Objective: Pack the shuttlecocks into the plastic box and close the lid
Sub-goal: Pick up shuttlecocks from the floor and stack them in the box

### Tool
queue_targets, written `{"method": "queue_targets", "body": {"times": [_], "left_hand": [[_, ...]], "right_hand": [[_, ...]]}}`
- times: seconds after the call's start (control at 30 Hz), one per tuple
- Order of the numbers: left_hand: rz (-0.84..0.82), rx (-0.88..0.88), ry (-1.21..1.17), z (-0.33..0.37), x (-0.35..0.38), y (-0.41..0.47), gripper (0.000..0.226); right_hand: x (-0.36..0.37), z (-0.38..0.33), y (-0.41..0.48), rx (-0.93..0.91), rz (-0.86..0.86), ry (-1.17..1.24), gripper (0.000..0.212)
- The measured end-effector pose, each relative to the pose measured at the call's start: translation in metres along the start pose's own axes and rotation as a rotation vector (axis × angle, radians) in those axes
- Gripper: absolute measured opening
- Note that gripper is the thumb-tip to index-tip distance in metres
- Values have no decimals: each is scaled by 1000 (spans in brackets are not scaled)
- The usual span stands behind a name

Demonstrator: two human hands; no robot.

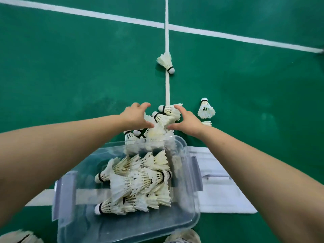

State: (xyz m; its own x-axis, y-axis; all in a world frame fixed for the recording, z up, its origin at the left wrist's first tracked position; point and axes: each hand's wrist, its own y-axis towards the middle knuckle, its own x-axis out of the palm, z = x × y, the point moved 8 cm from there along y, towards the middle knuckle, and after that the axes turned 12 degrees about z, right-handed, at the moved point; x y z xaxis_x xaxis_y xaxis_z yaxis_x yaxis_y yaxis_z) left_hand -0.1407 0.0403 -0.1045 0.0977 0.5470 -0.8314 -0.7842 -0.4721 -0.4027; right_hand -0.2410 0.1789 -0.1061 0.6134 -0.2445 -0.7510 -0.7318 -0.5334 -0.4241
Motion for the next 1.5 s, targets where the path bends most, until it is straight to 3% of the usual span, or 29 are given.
{"method": "queue_targets", "body": {"times": [0.1,0.17,0.23,0.37,0.63,0.93,1.1,1.3,1.5], "left_hand": [[-34,120,92,8,9,7,54],[-55,138,80,9,12,9,43],[-45,126,75,7,13,12,38],[50,81,108,-2,7,19,33],[59,139,80,5,9,17,35],[468,76,-204,3,-87,-23,33],[597,92,-324,0,-130,-82,35],[634,-28,-419,-26,-125,-154,31],[530,-45,-301,-45,-99,-210,29]], "right_hand": [[15,-9,11,-45,-37,-39,74],[20,-15,16,-73,-32,-70,54],[19,-18,18,-59,14,-39,39],[9,-21,22,-43,120,77,29],[-19,-26,17,-30,307,112,24],[-67,-17,-13,13,530,419,16],[-73,-38,-46,-77,515,491,17],[-63,-70,-92,-209,419,567,29],[-46,-87,-127,-257,324,578,28]]}}
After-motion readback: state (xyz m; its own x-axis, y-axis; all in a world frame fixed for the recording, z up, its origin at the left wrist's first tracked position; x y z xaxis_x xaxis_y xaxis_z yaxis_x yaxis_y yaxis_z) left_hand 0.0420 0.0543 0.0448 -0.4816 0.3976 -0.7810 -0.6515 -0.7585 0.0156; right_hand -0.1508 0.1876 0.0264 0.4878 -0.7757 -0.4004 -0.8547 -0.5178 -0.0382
